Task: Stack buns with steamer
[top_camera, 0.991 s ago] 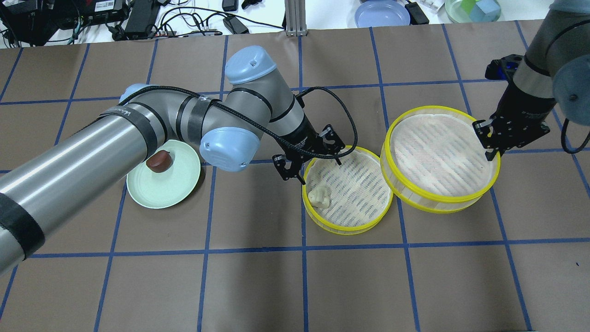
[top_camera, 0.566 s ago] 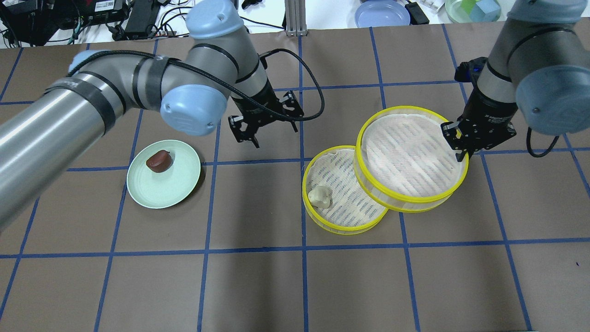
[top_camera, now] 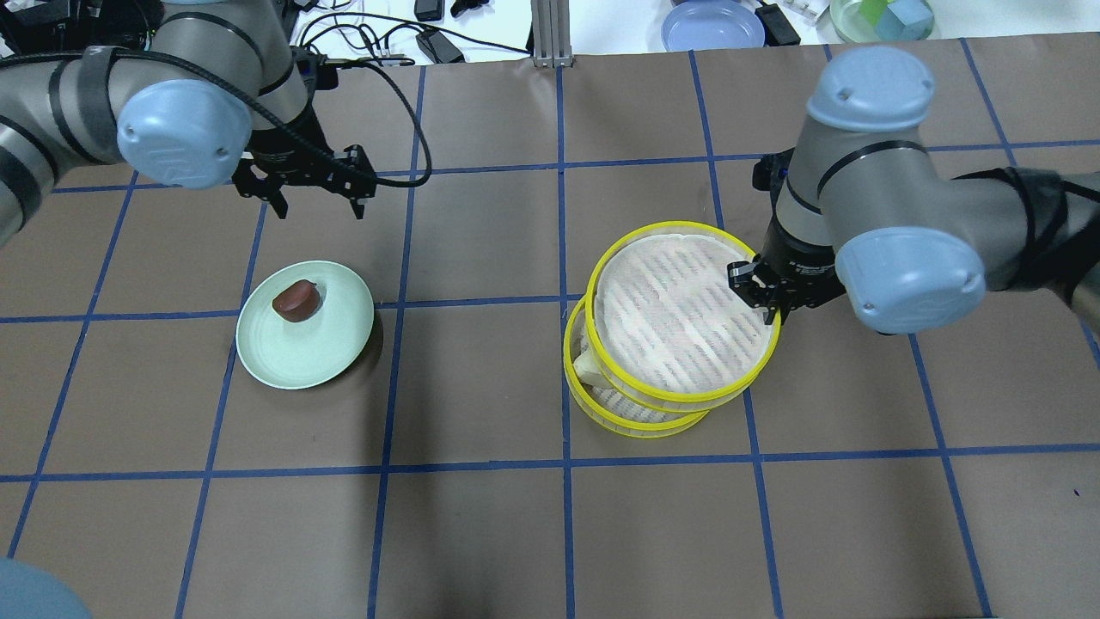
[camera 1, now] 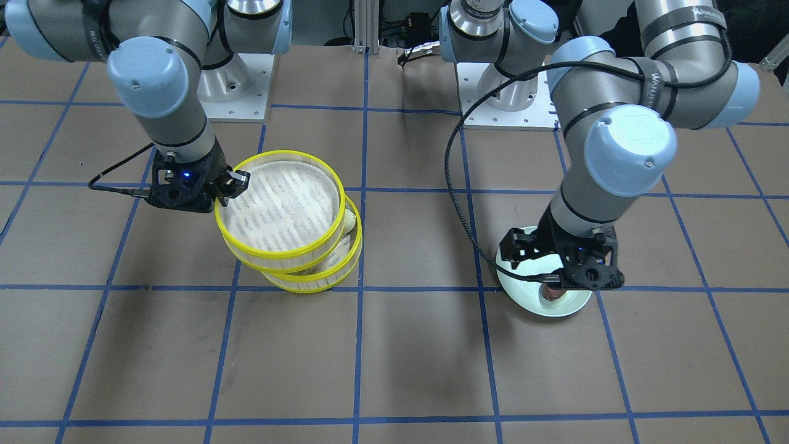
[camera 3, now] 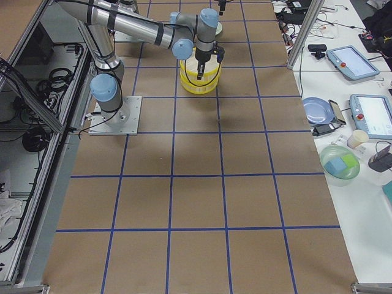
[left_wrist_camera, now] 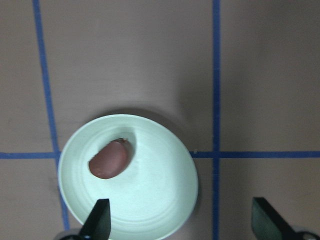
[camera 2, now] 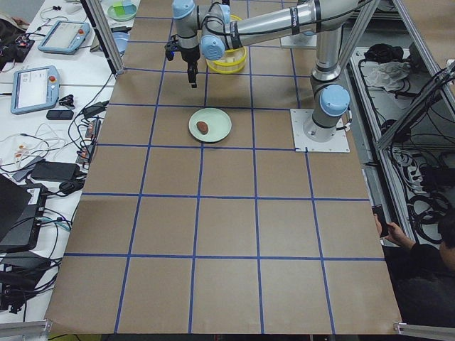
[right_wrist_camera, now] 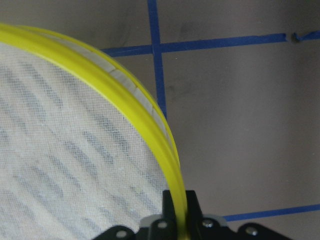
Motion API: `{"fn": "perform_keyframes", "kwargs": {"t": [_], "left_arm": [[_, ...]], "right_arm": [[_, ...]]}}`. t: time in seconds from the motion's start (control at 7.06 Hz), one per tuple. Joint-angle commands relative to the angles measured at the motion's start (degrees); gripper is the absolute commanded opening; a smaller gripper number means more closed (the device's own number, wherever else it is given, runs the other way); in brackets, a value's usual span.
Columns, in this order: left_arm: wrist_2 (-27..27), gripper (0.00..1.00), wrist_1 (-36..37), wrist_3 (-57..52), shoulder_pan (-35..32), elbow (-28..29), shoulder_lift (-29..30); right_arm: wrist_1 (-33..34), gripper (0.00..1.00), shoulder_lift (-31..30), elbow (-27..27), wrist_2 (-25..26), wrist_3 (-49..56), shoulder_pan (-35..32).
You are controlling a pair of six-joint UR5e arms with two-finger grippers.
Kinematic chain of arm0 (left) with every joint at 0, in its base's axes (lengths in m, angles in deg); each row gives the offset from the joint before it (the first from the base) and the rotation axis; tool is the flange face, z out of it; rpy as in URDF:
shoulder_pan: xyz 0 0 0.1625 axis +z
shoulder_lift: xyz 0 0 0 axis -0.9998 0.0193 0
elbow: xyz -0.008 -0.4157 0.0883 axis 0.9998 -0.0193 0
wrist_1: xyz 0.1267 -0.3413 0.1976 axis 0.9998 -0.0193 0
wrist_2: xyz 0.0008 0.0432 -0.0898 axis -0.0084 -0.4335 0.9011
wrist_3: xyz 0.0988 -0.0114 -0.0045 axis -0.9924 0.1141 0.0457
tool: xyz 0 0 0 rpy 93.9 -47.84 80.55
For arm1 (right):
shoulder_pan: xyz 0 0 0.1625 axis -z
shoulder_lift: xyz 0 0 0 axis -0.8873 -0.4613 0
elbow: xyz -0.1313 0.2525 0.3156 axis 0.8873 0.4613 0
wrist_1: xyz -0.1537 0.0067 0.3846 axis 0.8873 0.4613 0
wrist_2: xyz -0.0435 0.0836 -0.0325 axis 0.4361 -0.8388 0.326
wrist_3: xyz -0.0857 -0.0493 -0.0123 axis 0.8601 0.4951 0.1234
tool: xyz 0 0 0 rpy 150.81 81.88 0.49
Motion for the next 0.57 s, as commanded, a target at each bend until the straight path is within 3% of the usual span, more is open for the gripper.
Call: {"fn": "perform_keyframes", "kwargs": {"t": [0.0, 0.14, 0.42], "left_arm": [[-1.4, 1.0, 0.2, -11.4, 3.9, -1.0, 1.1], [-1.2, 0.99, 1.0, -22.6, 4.5, -2.2, 1.9], [-1.1, 0.98, 8.0, -28.2, 5.5, -8.4, 3.5]], "right_arm": [[1.8, 0.0, 0.8, -1.5, 0.0, -1.1, -1.9], [2.3, 0.0, 0.9, -2.3, 0.1, -1.1, -1.9], [2.3, 0.0, 2.1, -2.0, -0.2, -1.2, -1.9]]}}
